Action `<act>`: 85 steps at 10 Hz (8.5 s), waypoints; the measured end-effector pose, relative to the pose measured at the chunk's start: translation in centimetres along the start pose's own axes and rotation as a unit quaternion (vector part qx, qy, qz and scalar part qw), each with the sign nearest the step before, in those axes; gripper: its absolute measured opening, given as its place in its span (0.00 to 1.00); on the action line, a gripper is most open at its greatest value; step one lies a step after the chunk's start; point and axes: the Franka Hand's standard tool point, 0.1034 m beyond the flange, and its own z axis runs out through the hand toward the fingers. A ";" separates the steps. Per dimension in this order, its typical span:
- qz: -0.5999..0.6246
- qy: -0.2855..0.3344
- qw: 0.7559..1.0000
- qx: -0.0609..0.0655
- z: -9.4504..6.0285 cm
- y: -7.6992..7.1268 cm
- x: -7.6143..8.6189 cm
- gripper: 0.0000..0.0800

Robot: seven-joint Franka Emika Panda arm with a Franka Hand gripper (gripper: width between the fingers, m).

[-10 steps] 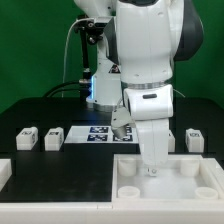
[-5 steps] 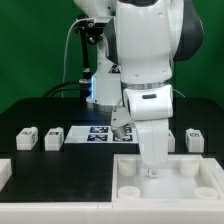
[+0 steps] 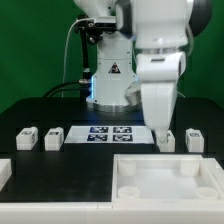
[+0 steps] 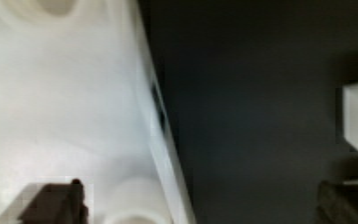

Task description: Assemble one leg

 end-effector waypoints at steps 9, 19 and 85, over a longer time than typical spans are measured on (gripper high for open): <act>0.489 0.017 0.872 0.002 -1.2 -3.0 4.8 0.81; 0.616 -0.105 0.774 0.099 1.0 -5.7 5.4 0.81; 0.471 0.246 0.832 -0.158 -1.7 13.7 5.8 0.36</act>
Offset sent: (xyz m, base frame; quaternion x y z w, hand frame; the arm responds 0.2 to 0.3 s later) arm -0.0061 0.0202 0.0037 0.0057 0.0315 0.2251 0.9738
